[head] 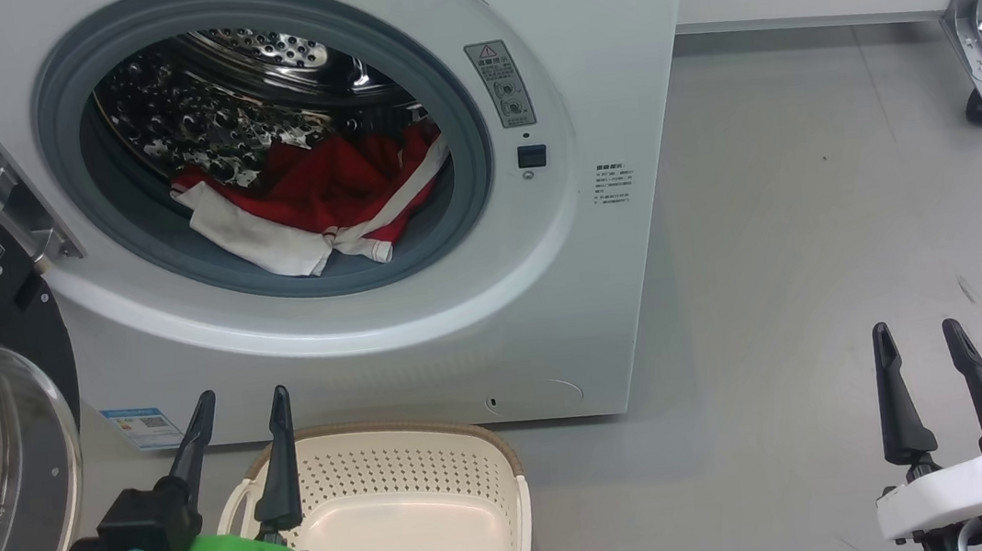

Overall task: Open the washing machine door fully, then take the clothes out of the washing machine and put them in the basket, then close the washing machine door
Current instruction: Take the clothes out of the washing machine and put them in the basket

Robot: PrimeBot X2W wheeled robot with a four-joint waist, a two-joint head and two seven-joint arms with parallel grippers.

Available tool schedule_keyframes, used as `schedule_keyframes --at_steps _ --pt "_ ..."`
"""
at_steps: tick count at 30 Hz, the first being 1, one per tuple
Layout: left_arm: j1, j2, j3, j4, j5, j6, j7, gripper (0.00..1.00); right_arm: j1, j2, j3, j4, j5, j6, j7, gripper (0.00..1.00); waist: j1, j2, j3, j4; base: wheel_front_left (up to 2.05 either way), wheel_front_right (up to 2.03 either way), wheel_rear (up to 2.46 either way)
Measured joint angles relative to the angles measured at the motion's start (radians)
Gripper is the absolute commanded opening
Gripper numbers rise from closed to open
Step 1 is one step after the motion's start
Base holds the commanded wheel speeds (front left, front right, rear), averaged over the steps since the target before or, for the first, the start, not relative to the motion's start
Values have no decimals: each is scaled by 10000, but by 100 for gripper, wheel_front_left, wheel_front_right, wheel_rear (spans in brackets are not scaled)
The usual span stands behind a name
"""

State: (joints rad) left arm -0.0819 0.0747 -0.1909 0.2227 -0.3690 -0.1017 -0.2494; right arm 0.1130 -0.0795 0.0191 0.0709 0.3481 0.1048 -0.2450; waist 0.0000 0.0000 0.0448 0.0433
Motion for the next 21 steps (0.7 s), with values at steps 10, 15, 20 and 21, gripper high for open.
schedule_keyframes --at_steps 10,15,20,21 --pt "1 -4 -2 0 0 -2 0 100 0 8 -13 6 -2 71 0 100 0 0 36 -11 0 0 0" --pt "1 -8 -2 2 10 -4 0 100 0 10 -13 12 -46 73 0 100 0 0 50 -6 0 0 0" --pt "1 -13 0 6 13 -4 0 100 0 13 -12 15 -46 73 0 100 0 1 54 -8 0 0 0" --pt "1 -15 0 6 13 -4 0 100 0 13 -12 15 -48 73 0 100 0 0 57 -12 0 0 0"
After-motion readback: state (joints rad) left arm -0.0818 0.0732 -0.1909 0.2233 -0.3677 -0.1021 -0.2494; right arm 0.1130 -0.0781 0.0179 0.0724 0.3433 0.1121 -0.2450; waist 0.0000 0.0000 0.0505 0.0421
